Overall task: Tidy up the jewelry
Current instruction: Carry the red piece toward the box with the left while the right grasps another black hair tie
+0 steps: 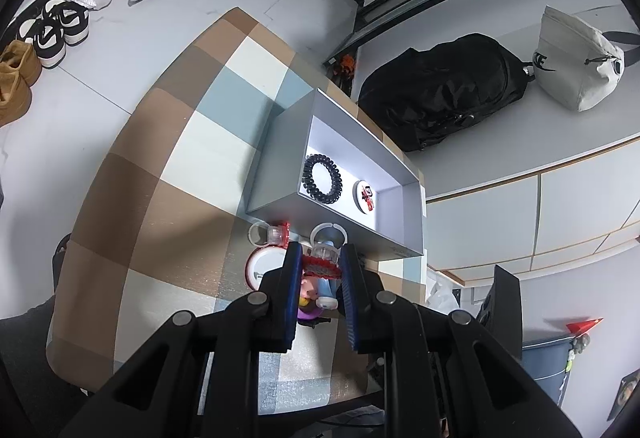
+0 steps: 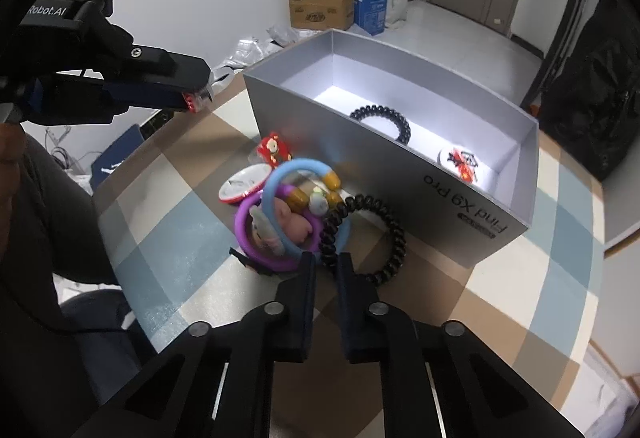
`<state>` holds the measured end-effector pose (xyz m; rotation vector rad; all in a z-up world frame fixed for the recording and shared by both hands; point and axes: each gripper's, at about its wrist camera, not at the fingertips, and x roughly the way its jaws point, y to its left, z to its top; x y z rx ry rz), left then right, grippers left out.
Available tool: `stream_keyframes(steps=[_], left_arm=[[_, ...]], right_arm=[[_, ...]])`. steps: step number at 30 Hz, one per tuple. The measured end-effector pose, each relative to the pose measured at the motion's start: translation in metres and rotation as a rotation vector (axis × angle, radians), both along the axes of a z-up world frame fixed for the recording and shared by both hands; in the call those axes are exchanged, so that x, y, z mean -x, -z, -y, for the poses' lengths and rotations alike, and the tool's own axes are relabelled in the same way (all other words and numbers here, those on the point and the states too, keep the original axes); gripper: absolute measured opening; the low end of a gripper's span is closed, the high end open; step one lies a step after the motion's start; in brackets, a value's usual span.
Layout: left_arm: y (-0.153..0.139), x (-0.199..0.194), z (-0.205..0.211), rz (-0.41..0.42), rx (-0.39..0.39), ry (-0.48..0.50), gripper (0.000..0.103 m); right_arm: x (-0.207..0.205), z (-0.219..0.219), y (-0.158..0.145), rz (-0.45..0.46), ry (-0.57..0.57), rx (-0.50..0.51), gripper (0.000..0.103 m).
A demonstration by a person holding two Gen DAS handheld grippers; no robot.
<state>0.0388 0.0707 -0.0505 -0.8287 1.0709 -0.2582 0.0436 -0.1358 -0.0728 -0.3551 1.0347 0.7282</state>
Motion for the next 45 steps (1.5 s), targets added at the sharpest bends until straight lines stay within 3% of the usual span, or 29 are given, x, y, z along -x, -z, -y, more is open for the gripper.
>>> stream_keyframes(steps=[2,16,18,21,22,23,25,29,31,33,35,38,45], left_arm=[[0.0,0.0,0.001,0.001,-0.002,0.001,0.014],[-0.003,0.003,0.002,0.017,-0.014,-0.005,0.014],[-0.005,0.002,0.004,0.026,-0.014,-0.005,0.014],[-0.007,0.002,0.004,0.04,-0.009,-0.006,0.014],[-0.008,0.001,0.004,0.044,-0.009,-0.004,0.014],[-0.01,0.002,0.004,0.05,-0.01,-0.003,0.014],[-0.011,0.002,0.004,0.055,-0.011,-0.001,0.014],[-0.01,0.001,0.004,0.053,-0.007,-0.002,0.014],[-0.009,0.0,0.004,0.053,-0.009,0.0,0.014],[-0.01,0.001,0.004,0.055,-0.009,0.006,0.014],[-0.011,0.0,0.006,0.059,-0.012,0.01,0.014],[-0.016,-0.001,0.01,0.073,-0.014,0.02,0.014],[-0.03,-0.006,0.023,0.12,-0.042,0.047,0.014]], right_arm=[[-0.004,0.005,-0.001,-0.026,0.016,-0.02,0.0],[-0.013,0.03,-0.021,-0.085,0.112,-0.182,0.0],[-0.012,0.031,-0.024,-0.06,0.118,-0.179,0.0],[-0.007,0.019,-0.02,-0.031,0.044,-0.092,0.004],[-0.003,0.013,-0.018,-0.01,0.014,-0.05,0.011],[0.001,0.008,-0.015,0.016,-0.012,-0.008,0.029],[0.009,-0.001,-0.007,0.044,-0.063,0.049,0.047],[0.017,-0.018,0.005,0.135,-0.123,0.158,0.046],[0.015,-0.018,0.006,0.142,-0.12,0.151,0.046],[0.011,-0.015,0.004,0.132,-0.103,0.142,0.036],[0.006,-0.009,0.001,0.122,-0.071,0.139,0.019],[-0.001,0.001,-0.005,0.052,-0.032,0.061,0.009],[-0.008,0.023,-0.031,0.022,0.059,-0.087,0.007]])
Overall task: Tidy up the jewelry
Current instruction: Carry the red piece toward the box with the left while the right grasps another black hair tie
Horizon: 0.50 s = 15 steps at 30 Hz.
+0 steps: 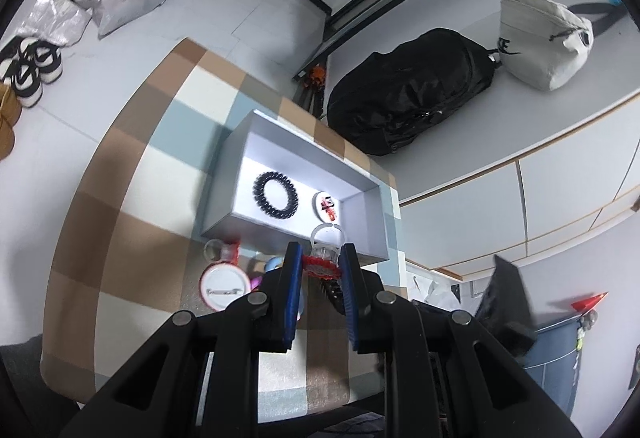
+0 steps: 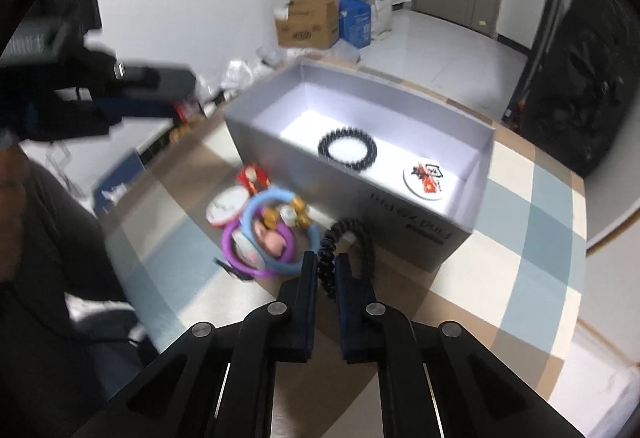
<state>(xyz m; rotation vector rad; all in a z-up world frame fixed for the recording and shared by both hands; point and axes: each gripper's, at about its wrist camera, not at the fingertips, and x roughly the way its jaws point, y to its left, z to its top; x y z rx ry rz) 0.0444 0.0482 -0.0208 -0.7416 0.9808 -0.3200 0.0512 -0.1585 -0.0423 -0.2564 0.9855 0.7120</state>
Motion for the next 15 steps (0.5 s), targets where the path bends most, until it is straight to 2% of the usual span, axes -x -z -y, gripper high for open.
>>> stream_keyframes(steps=[4,6,9,11,13,15], left_arm=[[-0.002,-0.009,0.007,0.01,-0.019,0.012,0.014],[-0.001,-0.016,0.01,0.006,-0.029,0.013,0.014],[0.001,-0.023,0.013,0.003,-0.028,0.017,0.014],[0.0,-0.027,0.014,0.007,-0.034,0.02,0.014],[0.0,-0.031,0.014,0.008,-0.03,0.02,0.014],[-0.001,-0.034,0.014,0.008,-0.025,0.021,0.014]], right_arm=[[-0.01,0.019,-0.025,-0.035,0.044,-0.185,0.0],[-0.017,0.019,-0.033,-0.039,0.056,-0.232,0.0],[-0.017,0.009,-0.029,-0.028,0.049,-0.215,0.0],[-0.017,0.003,-0.019,-0.087,0.005,-0.2,0.003],[-0.014,-0.004,-0.007,-0.101,-0.019,-0.141,0.003],[-0.012,-0.009,0.001,-0.153,-0.034,-0.148,0.01]])
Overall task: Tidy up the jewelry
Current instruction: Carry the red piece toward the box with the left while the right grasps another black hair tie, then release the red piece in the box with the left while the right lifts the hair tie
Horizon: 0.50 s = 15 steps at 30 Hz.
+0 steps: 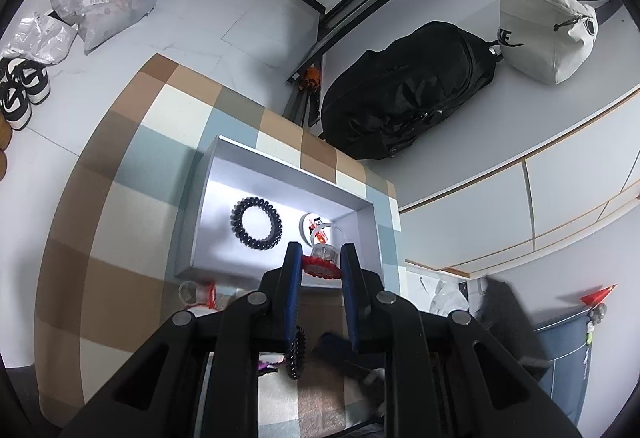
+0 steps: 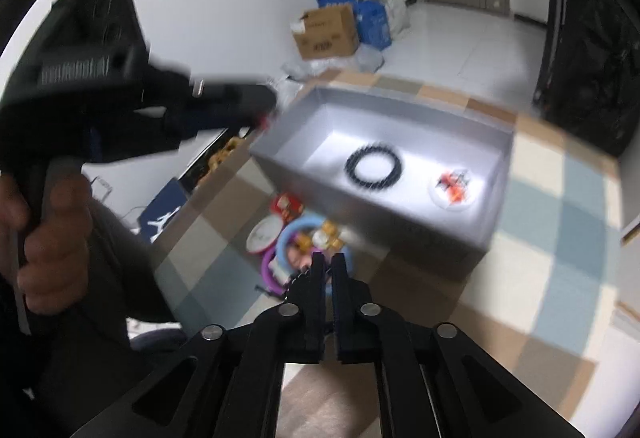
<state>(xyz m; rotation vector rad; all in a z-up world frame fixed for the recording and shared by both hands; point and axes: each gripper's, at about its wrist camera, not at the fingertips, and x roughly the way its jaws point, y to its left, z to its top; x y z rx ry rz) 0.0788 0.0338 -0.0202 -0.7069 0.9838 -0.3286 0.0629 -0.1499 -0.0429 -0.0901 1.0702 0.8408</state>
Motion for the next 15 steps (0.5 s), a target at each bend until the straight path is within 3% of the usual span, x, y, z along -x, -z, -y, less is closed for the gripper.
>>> stream_keyframes(steps=[2,9,11,12,13,15], left_arm=[[-0.001,-0.001,0.0,0.003,0.0,0.0,0.014],[0.0,0.005,-0.004,0.0,0.016,-0.004,0.014],[0.0,0.004,-0.003,-0.004,0.013,-0.006,0.014],[0.001,0.005,-0.003,-0.006,0.012,-0.008,0.014],[0.002,0.005,-0.003,-0.009,0.011,-0.009,0.014],[0.003,0.005,-0.004,-0.014,0.012,-0.015,0.014]], right_arm=[[0.006,-0.005,0.005,-0.009,-0.033,0.023,0.03],[0.024,-0.025,0.015,-0.006,-0.111,0.049,0.035],[0.021,-0.03,0.024,-0.024,-0.103,0.058,0.032],[0.021,-0.031,0.028,-0.02,-0.091,0.071,0.028],[0.021,-0.031,0.029,-0.013,-0.084,0.083,0.013],[0.021,-0.026,0.025,-0.004,-0.056,0.083,0.009]])
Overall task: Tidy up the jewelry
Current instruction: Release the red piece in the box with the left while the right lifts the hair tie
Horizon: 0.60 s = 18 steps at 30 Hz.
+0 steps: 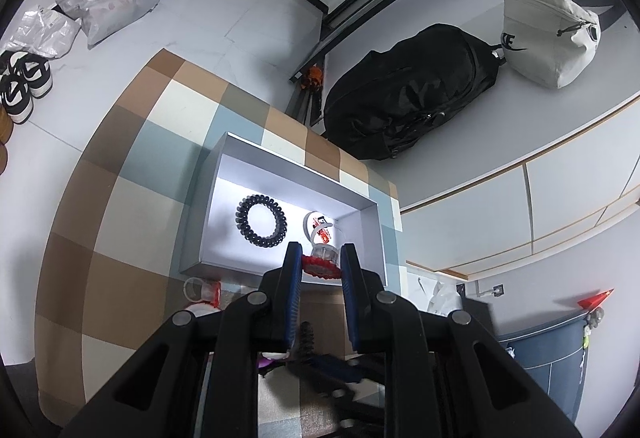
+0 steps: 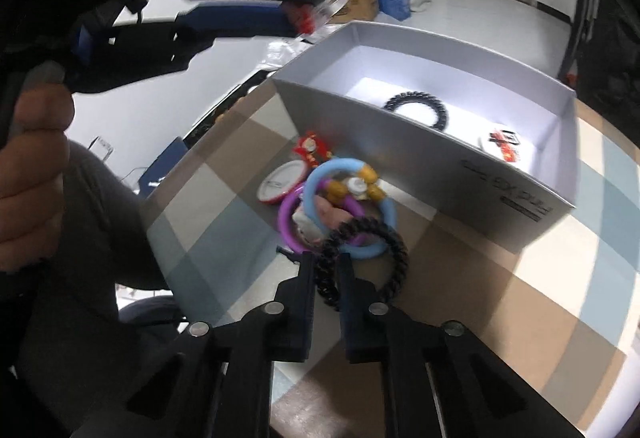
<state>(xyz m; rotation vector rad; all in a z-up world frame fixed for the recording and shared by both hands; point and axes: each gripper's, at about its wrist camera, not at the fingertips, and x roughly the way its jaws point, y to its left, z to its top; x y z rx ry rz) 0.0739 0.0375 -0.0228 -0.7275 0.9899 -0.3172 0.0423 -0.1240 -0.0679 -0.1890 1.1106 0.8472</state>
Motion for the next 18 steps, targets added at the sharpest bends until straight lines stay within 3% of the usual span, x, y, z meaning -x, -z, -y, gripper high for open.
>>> stream_keyframes(steps=[5,12,18], left_arm=[[-0.004,-0.002,0.002,0.016,0.001,-0.002,0.014],[-0.003,-0.013,0.004,0.03,-0.02,-0.013,0.014],[0.007,-0.029,0.009,0.001,-0.05,0.002,0.014]], right_arm=[[-0.012,0.03,-0.026,-0.021,0.093,-0.175,0.008],[-0.034,0.058,-0.066,0.022,0.179,-0.415,0.008],[-0.055,0.053,-0.072,0.084,0.248,-0.428,0.009]])
